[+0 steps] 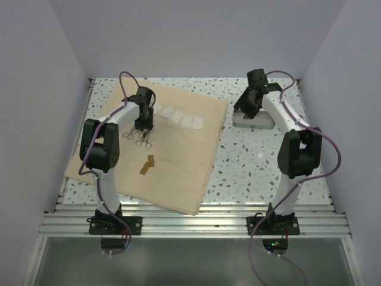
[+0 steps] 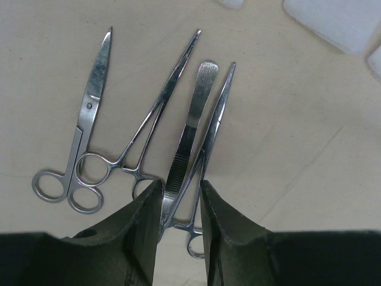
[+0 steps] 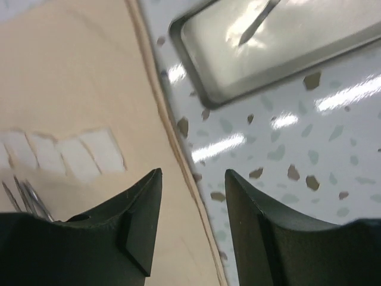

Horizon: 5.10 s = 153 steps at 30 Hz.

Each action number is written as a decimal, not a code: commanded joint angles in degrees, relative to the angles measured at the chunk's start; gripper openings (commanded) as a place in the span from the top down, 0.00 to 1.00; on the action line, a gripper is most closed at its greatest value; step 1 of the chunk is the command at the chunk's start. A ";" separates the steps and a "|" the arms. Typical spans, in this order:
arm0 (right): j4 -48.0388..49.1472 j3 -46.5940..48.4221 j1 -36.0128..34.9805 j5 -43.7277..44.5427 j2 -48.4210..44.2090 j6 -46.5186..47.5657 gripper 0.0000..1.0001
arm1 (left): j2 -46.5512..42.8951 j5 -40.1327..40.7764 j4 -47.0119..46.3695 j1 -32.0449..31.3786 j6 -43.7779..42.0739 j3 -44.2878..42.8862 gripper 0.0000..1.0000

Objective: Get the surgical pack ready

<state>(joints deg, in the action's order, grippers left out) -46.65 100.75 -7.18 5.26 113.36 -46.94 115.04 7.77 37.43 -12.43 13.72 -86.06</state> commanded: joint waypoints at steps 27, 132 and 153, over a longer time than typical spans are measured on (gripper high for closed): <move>3.75 -8.12 -11.71 -15.87 -7.47 11.42 0.45 | -2.01 0.40 2.29 1.18 -0.36 -8.33 1.00; 4.64 -15.39 -1.26 0.20 -13.06 -0.35 0.51 | 3.08 -3.99 -0.69 -0.49 1.58 -2.62 0.67; 8.59 -6.54 -11.70 -16.13 -5.88 6.34 0.51 | 1.86 -6.89 0.80 0.30 -1.67 -5.07 1.00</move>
<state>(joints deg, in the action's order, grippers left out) -41.50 90.28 -16.51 -1.78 103.96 -42.50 119.24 2.44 39.00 -12.62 13.69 -88.40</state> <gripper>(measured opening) 0.485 0.055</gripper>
